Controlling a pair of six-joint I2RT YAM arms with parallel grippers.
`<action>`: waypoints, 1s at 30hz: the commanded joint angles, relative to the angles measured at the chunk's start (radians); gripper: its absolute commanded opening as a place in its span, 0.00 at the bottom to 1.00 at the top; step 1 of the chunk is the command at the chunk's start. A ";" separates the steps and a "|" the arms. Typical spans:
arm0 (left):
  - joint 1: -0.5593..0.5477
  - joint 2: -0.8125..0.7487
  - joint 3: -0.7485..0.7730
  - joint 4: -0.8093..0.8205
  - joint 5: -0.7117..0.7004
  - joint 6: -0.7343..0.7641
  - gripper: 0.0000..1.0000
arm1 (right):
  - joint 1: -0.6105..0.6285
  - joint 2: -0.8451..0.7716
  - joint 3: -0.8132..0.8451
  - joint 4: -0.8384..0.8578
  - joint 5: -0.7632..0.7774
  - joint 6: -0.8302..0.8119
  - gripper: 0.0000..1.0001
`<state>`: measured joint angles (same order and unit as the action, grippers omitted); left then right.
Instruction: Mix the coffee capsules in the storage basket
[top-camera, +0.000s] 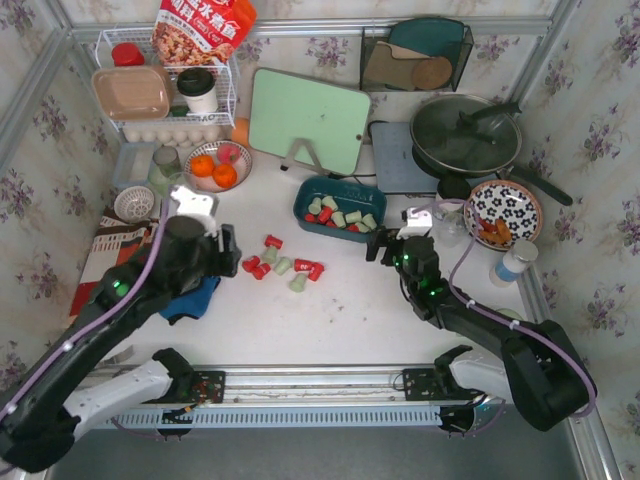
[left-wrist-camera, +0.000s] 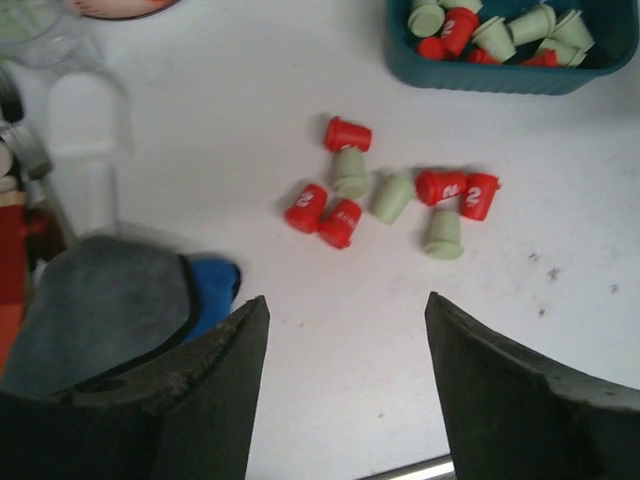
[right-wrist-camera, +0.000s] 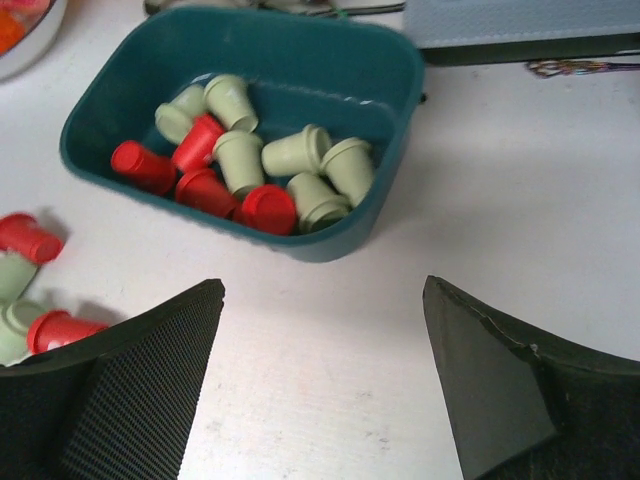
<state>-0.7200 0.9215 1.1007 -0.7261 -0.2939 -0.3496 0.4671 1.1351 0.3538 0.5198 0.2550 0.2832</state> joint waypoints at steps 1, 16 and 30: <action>0.001 -0.193 -0.068 -0.125 -0.071 0.070 0.70 | 0.042 0.033 0.022 0.072 -0.016 -0.082 0.89; 0.038 -0.514 -0.311 -0.026 -0.010 0.200 0.97 | 0.325 0.058 0.088 -0.145 0.271 0.110 0.87; 0.078 -0.514 -0.314 -0.018 0.081 0.208 0.97 | 0.556 0.390 0.311 -0.291 0.368 0.424 0.70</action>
<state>-0.6479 0.4252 0.7879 -0.7734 -0.2329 -0.1547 1.0077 1.4563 0.6151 0.2333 0.6182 0.5755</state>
